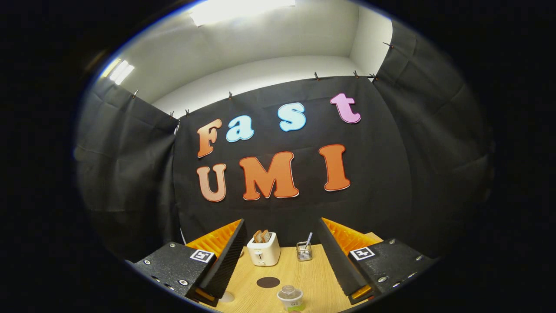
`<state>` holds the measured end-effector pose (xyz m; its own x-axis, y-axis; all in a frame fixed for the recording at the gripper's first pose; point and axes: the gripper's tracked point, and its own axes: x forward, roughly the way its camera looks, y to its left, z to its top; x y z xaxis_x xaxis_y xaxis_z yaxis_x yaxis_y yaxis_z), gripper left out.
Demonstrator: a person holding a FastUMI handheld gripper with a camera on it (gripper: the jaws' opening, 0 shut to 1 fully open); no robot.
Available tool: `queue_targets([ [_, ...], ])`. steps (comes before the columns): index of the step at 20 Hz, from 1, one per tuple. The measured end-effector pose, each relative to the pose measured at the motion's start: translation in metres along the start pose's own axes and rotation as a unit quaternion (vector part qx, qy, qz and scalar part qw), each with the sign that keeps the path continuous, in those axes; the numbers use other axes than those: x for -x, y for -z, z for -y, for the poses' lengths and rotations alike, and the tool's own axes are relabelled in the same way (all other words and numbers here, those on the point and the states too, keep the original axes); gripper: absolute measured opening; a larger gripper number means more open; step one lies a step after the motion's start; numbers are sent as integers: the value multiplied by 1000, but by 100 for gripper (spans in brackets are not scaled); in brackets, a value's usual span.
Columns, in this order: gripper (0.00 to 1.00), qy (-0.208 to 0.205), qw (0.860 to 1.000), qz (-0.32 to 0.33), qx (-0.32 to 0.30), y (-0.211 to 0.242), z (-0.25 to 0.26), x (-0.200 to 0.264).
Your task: Take the bottle from table, then pour the juice into the cup, finally place the bottle on the coaster
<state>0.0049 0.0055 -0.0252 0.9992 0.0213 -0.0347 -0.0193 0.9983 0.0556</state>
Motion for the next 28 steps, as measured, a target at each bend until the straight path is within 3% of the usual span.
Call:
queue_targets([
  [10,98,-5,1000,-16,7,48,1,6],
  [16,98,-18,999,-45,15,104,-1,3],
  [28,98,4,994,-106,34,219,13,7],
])
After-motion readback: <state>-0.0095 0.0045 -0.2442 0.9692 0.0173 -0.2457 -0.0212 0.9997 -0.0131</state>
